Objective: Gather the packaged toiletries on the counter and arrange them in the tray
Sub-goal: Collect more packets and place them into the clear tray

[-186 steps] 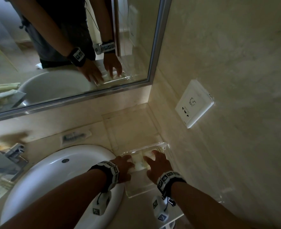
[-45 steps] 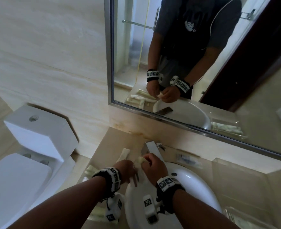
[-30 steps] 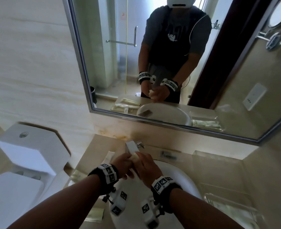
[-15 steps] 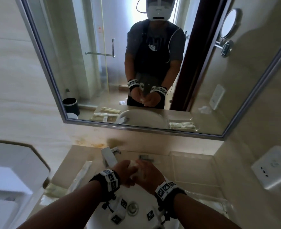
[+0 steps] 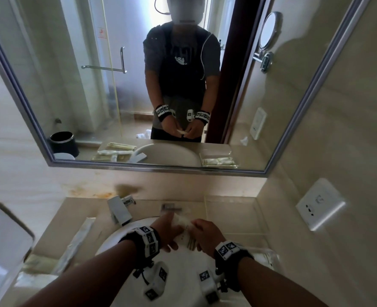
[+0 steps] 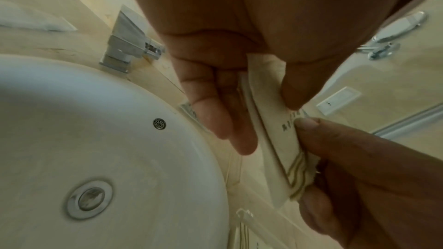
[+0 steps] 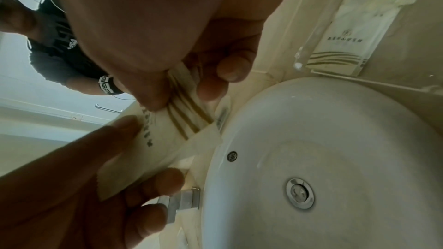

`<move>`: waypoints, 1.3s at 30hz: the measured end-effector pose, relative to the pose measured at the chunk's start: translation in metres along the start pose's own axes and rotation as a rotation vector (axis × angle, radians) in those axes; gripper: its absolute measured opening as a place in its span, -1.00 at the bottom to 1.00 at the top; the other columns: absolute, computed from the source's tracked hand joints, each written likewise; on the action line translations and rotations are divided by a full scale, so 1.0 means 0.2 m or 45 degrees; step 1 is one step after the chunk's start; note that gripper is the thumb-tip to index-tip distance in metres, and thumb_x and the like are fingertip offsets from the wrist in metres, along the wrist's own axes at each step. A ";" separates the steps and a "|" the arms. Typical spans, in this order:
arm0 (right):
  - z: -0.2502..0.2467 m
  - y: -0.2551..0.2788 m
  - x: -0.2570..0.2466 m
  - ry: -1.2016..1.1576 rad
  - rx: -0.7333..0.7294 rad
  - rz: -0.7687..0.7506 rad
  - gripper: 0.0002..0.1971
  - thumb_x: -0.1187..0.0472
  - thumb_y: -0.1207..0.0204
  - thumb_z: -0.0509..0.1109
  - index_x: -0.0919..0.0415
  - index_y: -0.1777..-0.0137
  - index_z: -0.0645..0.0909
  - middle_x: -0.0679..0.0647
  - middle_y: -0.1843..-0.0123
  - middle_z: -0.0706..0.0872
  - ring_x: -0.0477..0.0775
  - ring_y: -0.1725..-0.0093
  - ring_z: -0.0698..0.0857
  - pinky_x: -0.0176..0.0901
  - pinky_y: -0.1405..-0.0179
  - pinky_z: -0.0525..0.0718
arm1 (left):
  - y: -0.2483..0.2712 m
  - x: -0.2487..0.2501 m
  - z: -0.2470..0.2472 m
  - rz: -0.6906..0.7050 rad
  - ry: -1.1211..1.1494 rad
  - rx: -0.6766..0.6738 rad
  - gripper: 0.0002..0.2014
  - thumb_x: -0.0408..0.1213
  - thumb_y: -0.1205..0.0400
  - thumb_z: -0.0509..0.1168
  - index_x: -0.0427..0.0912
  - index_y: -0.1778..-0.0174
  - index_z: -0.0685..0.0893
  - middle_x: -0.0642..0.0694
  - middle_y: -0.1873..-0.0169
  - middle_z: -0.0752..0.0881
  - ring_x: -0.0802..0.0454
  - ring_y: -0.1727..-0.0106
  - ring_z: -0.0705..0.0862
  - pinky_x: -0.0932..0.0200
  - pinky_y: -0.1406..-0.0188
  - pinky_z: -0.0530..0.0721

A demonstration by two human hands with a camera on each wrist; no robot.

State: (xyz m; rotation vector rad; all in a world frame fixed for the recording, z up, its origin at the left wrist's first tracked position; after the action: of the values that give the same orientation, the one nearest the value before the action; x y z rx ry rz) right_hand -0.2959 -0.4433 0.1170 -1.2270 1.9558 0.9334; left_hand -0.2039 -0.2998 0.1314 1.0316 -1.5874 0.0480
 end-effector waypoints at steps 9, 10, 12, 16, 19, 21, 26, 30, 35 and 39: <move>-0.14 0.09 0.18 0.026 0.114 0.038 -0.84 0.04 -0.41 0.29 -0.07 0.12 0.70 -0.09 0.28 0.73 -0.09 0.29 0.67 -0.05 0.17 0.67 | 0.01 0.09 0.19 0.091 -0.076 -0.142 -0.80 -0.18 -0.69 0.17 0.10 -0.22 0.47 -0.14 0.06 0.76 -0.06 0.43 0.75 0.14 0.53 0.66; -0.15 0.10 0.19 0.050 0.134 0.040 -0.87 0.07 -0.43 0.31 -0.10 0.12 0.69 -0.07 0.23 0.75 -0.06 0.23 0.70 -0.05 0.13 0.69 | 0.00 0.10 0.21 0.092 -0.076 -0.135 -0.83 -0.19 -0.68 0.18 0.06 -0.19 0.47 -0.14 0.08 0.75 -0.05 0.45 0.73 0.16 0.54 0.63; -0.18 0.12 0.20 0.096 0.156 0.045 -0.89 0.11 -0.47 0.34 -0.14 0.14 0.66 -0.03 0.16 0.78 0.01 0.14 0.74 -0.02 0.07 0.70 | -0.02 0.13 0.24 0.079 -0.086 -0.116 -0.86 -0.24 -0.67 0.21 -0.01 -0.13 0.49 -0.16 0.11 0.74 -0.02 0.48 0.71 0.18 0.56 0.61; -0.22 0.13 0.24 0.172 0.153 0.069 -0.83 0.07 -0.52 0.36 -0.02 -0.05 0.72 0.01 0.05 0.79 0.00 0.07 0.74 -0.08 0.02 0.70 | -0.08 0.10 0.28 0.054 -0.170 -0.116 -0.82 -0.26 -0.66 0.26 -0.19 -0.14 0.52 -0.19 0.09 0.75 -0.02 0.43 0.78 0.11 0.48 0.71; -0.22 0.15 0.25 0.108 0.158 0.097 -0.82 0.08 -0.52 0.35 0.03 -0.05 0.72 0.03 0.19 0.79 0.00 0.28 0.76 -0.12 0.27 0.75 | -0.11 0.07 0.28 0.051 -0.225 -0.115 -0.82 -0.21 -0.62 0.32 -0.17 -0.07 0.53 -0.22 0.09 0.75 -0.05 0.38 0.80 0.09 0.46 0.73; -0.23 0.16 0.27 0.045 0.215 0.115 -0.89 0.08 -0.49 0.36 -0.01 0.08 0.71 0.03 0.31 0.77 -0.01 0.41 0.74 -0.12 0.42 0.74 | -0.13 0.06 0.28 0.028 -0.244 -0.084 -0.79 -0.11 -0.58 0.36 -0.13 0.00 0.54 -0.18 0.13 0.75 -0.03 0.42 0.79 0.11 0.49 0.72; -0.25 0.13 0.32 0.130 0.369 0.098 -0.91 0.02 -0.42 0.42 -0.13 0.09 0.67 -0.12 0.08 0.74 -0.09 0.12 0.71 -0.14 0.06 0.72 | -0.10 0.06 0.29 -0.068 -0.189 -0.114 -0.58 0.21 -0.39 0.45 0.06 -0.04 0.62 -0.10 0.13 0.81 0.02 0.41 0.76 0.14 0.47 0.73; -0.27 0.13 0.34 0.107 0.382 0.098 -0.89 0.08 -0.40 0.45 -0.19 0.14 0.66 -0.16 0.06 0.70 -0.15 0.07 0.69 -0.27 0.05 0.68 | -0.14 0.11 0.32 -0.058 -0.209 -0.177 -0.43 0.42 -0.46 0.25 0.02 -0.12 0.63 -0.10 0.10 0.79 -0.02 0.35 0.75 0.11 0.38 0.73; -0.30 0.14 0.38 0.146 0.399 0.109 -0.79 0.18 -0.37 0.44 -0.10 0.04 0.75 -0.16 0.02 0.68 -0.19 0.03 0.66 -0.40 0.01 0.58 | -0.23 0.13 0.37 -0.145 0.060 -0.112 -0.66 0.02 -0.72 0.16 -0.21 -0.04 0.64 -0.18 0.16 0.70 -0.10 0.36 0.70 0.03 0.30 0.70; -0.29 0.15 0.43 0.091 0.364 0.108 -0.75 0.18 -0.30 0.40 -0.06 0.04 0.76 -0.11 -0.04 0.69 -0.16 -0.02 0.68 -0.28 -0.11 0.64 | -0.24 0.13 0.40 -0.129 -0.018 -0.146 -0.78 -0.34 -0.62 0.29 -0.11 -0.18 0.54 -0.29 0.20 0.75 -0.10 0.40 0.73 0.15 0.50 0.69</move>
State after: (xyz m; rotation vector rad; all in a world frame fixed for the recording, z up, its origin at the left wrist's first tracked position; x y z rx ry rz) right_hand -0.3635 -0.5221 0.0851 -1.0324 2.1254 0.6299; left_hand -0.2336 -0.3877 0.1027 1.0224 -1.5301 -0.1183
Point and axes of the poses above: each hand's wrist, its own y-axis away from the middle knuckle, its own z-axis out of the palm, x = y × z, the point moved 1 cm from there along -y, towards the middle knuckle
